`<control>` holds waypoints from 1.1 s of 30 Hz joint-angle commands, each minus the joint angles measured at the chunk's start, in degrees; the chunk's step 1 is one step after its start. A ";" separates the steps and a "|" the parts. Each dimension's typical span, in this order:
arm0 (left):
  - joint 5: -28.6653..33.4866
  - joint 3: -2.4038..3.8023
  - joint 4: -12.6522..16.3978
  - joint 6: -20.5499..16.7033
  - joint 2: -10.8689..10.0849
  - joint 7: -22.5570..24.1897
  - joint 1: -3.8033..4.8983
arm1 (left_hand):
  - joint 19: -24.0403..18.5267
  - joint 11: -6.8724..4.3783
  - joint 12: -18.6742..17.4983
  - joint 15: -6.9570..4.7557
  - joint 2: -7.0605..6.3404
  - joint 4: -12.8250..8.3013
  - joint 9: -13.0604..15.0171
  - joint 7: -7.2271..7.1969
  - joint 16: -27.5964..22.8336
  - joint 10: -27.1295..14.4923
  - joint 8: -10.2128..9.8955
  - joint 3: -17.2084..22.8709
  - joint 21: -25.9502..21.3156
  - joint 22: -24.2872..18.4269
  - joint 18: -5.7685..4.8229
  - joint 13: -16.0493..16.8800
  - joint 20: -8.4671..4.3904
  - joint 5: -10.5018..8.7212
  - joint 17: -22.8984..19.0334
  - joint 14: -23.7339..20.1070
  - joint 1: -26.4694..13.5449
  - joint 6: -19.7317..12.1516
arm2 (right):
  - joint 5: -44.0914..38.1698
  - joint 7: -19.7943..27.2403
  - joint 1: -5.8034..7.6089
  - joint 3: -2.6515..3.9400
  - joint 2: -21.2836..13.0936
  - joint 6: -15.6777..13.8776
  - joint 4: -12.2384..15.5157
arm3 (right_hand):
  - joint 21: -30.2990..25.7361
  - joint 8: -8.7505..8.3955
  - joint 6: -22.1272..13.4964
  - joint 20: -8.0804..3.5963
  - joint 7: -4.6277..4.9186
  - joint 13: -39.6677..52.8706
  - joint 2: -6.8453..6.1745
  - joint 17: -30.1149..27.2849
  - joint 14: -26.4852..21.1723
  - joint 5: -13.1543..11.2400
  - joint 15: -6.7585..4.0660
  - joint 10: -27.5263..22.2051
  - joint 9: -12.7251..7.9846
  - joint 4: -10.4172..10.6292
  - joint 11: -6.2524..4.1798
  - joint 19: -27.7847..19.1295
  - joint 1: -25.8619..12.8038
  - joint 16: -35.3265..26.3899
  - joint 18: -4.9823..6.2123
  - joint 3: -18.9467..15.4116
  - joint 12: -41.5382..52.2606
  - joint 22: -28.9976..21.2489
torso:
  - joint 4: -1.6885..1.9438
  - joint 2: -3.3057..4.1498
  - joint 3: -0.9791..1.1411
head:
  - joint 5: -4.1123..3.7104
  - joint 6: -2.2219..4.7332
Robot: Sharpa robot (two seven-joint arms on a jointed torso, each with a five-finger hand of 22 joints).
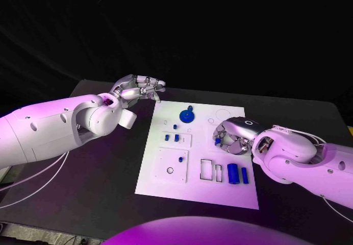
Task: Assemble the parts on the task board
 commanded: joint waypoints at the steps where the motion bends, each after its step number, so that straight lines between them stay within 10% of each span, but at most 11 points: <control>1: 0.24 0.04 0.19 1.01 0.03 0.14 0.03 | 0.20 -0.07 0.27 -0.17 0.57 -0.35 0.08 -0.05 -0.23 -0.54 0.20 -0.01 -0.14 0.01 0.64 0.09 0.22 0.03 -0.07 -0.30 0.06 0.11 | -0.10 0.12 -0.31 -0.18 0.32 -0.23 0.41 | 0.41 0.84 1.16 0.00 -0.48 0.06 0.06 0.11 1.59 0.08 -0.29 0.97 0.36 -0.14 -0.08 0.38 0.04 0.28 -0.54 0.58 -0.17 8.51 | 0.04 -0.03 -0.01 | 0.00 -0.06; 11: 0.24 0.04 0.18 1.00 0.00 0.06 0.03 | 0.20 -0.07 0.27 -0.17 0.57 -0.35 0.08 -0.05 -0.23 -0.54 0.20 -0.01 -0.14 0.01 0.64 0.09 0.22 0.03 -0.07 -0.30 0.06 0.11 | 0.21 0.14 -0.21 -0.15 -0.56 -3.24 1.44 | 2.15 3.48 3.03 -0.74 -1.67 0.48 2.81 0.75 1.78 -0.87 -1.20 3.84 2.18 -1.50 -1.15 1.03 0.66 0.78 -0.85 2.40 -0.37 9.38 | 0.02 -0.06 0.00 | 0.07 0.02; 33: 0.25 0.03 -0.37 1.07 0.57 0.06 0.03 | 0.22 -0.07 0.30 -0.18 0.63 -0.38 0.08 -0.05 -0.23 -0.56 0.20 0.00 -0.12 0.04 0.64 0.09 0.21 0.04 -0.07 -0.30 0.11 0.11 | 2.29 0.90 3.04 0.30 -2.92 -5.96 9.14 | 2.88 4.48 2.85 -0.97 -1.69 0.59 2.75 0.94 1.84 -1.15 -1.38 4.59 3.19 -2.81 -1.33 1.27 1.05 0.95 -0.99 3.02 -0.87 9.76 | -0.04 -0.13 -0.01 | 0.38 0.41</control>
